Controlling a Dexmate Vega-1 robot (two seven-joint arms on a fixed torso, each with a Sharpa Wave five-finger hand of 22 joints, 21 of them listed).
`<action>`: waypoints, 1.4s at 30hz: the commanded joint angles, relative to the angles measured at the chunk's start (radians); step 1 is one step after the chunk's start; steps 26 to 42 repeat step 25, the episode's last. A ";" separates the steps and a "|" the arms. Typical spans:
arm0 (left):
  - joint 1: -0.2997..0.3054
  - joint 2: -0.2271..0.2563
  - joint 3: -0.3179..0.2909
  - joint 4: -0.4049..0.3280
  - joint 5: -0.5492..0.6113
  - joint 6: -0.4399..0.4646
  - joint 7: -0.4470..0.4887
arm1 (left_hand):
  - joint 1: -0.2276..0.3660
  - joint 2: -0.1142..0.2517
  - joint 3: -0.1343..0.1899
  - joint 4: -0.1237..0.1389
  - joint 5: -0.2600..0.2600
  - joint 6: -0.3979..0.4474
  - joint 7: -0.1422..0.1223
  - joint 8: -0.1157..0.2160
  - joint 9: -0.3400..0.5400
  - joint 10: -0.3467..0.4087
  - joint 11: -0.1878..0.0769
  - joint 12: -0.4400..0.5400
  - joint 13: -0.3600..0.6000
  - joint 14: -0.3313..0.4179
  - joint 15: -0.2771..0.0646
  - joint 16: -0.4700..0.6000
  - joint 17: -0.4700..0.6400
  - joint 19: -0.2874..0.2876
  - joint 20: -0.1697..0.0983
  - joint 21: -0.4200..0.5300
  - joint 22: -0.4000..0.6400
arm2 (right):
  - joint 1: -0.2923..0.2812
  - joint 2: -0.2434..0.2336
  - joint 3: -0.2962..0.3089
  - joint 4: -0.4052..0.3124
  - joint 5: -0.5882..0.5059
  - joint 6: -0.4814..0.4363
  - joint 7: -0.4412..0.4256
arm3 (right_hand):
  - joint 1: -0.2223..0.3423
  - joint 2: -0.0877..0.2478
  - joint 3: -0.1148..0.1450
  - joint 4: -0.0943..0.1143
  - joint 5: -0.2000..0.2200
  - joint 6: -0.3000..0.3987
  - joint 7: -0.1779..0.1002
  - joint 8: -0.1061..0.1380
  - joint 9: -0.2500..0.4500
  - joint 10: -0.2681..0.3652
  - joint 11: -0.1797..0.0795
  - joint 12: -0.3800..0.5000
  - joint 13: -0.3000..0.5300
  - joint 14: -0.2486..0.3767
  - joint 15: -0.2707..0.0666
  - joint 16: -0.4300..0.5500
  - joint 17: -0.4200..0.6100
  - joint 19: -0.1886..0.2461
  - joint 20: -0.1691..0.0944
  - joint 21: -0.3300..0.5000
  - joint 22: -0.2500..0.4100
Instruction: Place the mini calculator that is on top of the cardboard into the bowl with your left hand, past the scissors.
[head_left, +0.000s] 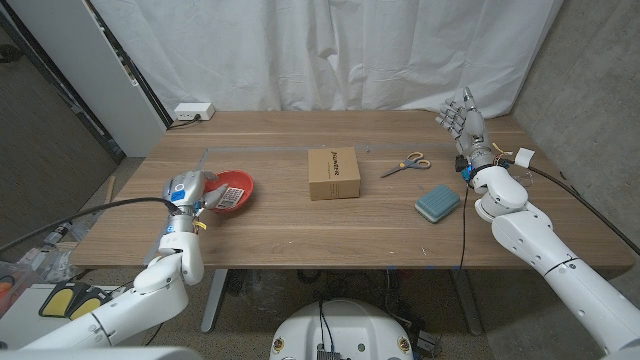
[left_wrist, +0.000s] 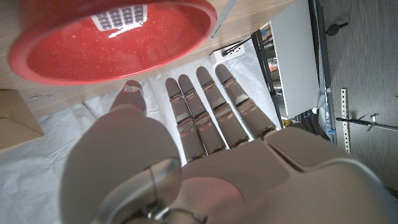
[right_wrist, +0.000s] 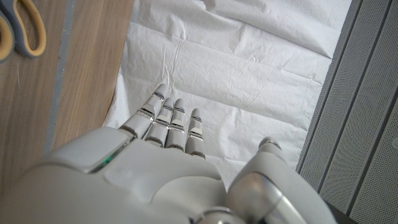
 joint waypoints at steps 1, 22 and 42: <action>0.028 0.004 -0.042 -0.038 -0.023 -0.029 0.009 | -0.002 0.006 0.003 0.000 0.007 0.011 0.001 0.002 0.001 0.002 -0.002 0.005 0.003 -0.007 -0.074 0.002 0.001 -0.006 -0.053 -0.003 0.003 | -0.018 -0.011 0.003 -0.026 -0.001 -0.007 -0.002 | 0.001 0.009 0.001 -0.006 -0.001 0.006 0.000 0.000 0.001 0.008 0.000 -0.001 0.003 0.006 0.001 -0.001 0.003 0.011 -0.009 -0.003 0.003; 0.066 0.026 -0.088 -0.081 0.004 -0.041 0.002 | -0.003 0.013 0.005 0.003 0.009 0.009 0.002 0.001 0.002 -0.002 0.001 0.006 0.003 -0.020 -0.068 0.001 0.001 -0.016 -0.048 -0.010 0.004 | -0.062 -0.022 0.016 -0.083 0.002 -0.030 -0.025 | 0.001 0.010 0.000 -0.008 -0.001 0.005 0.000 -0.001 0.001 0.008 0.002 -0.002 0.004 0.006 0.002 -0.001 0.003 0.013 -0.010 -0.009 0.003; 0.069 0.024 -0.091 -0.083 0.005 -0.045 0.001 | -0.003 0.012 0.005 0.003 0.010 0.010 0.003 0.002 0.002 -0.001 0.003 0.007 0.003 -0.021 -0.068 0.001 0.001 -0.015 -0.049 -0.010 0.004 | -0.061 -0.020 0.014 -0.080 0.002 -0.028 -0.021 | 0.001 0.010 0.000 -0.008 -0.001 0.005 0.000 -0.001 0.001 0.007 0.002 -0.002 0.004 0.006 0.002 -0.001 0.003 0.013 -0.009 -0.009 0.004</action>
